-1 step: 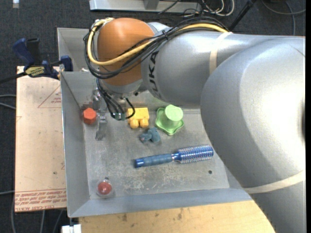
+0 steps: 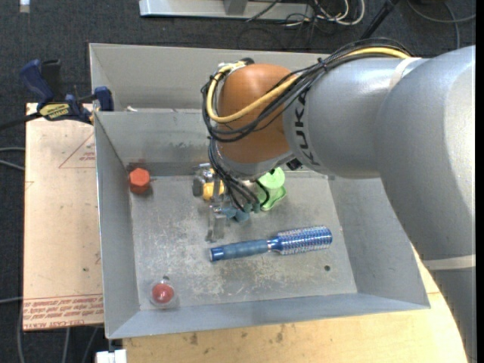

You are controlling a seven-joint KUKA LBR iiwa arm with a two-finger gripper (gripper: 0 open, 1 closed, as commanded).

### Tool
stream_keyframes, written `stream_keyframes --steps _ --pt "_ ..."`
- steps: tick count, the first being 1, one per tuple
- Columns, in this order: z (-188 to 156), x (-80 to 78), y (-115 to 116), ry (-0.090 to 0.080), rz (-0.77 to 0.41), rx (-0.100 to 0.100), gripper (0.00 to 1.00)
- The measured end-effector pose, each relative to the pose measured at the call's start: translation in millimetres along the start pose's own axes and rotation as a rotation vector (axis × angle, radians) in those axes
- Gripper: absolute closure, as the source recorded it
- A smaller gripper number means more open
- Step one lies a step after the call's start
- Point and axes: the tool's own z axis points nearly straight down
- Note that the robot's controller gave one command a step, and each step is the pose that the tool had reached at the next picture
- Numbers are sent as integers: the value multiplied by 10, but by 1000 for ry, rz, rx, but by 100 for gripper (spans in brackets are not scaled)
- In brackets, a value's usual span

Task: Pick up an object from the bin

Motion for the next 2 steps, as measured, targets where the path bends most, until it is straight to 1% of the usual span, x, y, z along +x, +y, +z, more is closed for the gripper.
stream_keyframes --steps 1,2 --pt "-209 677 -710 -3 -378 -1 0" --pt "490 490 -714 0 -438 -5 0"
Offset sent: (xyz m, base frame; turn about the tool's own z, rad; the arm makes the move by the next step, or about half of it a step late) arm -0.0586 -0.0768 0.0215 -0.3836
